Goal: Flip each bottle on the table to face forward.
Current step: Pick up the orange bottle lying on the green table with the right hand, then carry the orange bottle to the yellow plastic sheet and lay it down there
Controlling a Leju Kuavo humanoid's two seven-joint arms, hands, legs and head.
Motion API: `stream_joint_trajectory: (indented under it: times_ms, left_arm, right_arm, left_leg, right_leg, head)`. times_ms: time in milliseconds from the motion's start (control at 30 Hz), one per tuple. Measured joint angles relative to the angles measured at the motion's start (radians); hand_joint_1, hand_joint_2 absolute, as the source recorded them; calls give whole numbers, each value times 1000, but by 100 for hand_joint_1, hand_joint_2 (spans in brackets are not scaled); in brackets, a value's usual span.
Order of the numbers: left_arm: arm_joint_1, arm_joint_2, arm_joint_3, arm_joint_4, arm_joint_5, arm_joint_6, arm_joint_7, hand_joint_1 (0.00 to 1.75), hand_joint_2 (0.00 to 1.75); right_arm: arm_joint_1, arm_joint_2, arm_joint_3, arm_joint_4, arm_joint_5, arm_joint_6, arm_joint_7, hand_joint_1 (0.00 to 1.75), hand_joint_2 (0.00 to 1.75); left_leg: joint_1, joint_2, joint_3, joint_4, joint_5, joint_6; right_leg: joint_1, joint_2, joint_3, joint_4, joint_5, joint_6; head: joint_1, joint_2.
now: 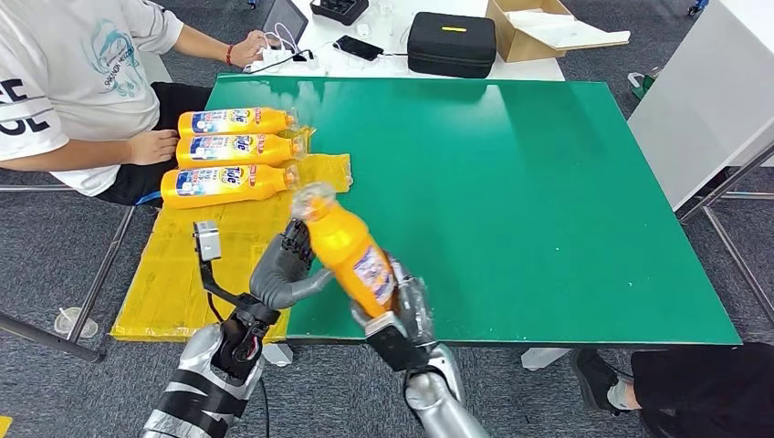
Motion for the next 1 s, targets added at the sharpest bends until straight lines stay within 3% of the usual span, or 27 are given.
stream_joint_trajectory:
  times_ms: [267,667,800,1000]
  left_arm:
    - [-38,8,-33,84,-1,2,2,0,175]
    - [-52,19,-37,137,21,-14,2,5,175]
    - [-52,26,-34,146,69,-42,9,175,175]
    - [-36,32,-26,137,123,-65,24,175,175]
  right_arm:
    - [-54,31,92,125,14,-8,-2,175,175]
    - [-94,38,117,204,9,-8,7,175,175]
    - [-108,40,132,233,1,-6,18,175,175]
    - [-124,44,140,267,1,-5,23,175,175]
  left_leg:
    - [0,0,0,0,0,0]
    - [0,1,0,0,0,0]
    - [0,1,0,0,0,0]
    - [0,1,0,0,0,0]
  right_leg:
    - [0,0,0,0,0,0]
    - [0,0,0,0,0,0]
    - [0,0,0,0,0,0]
    - [0,0,0,0,0,0]
  head:
    - [0,0]
    - [0,0]
    - [0,0]
    - [0,0]
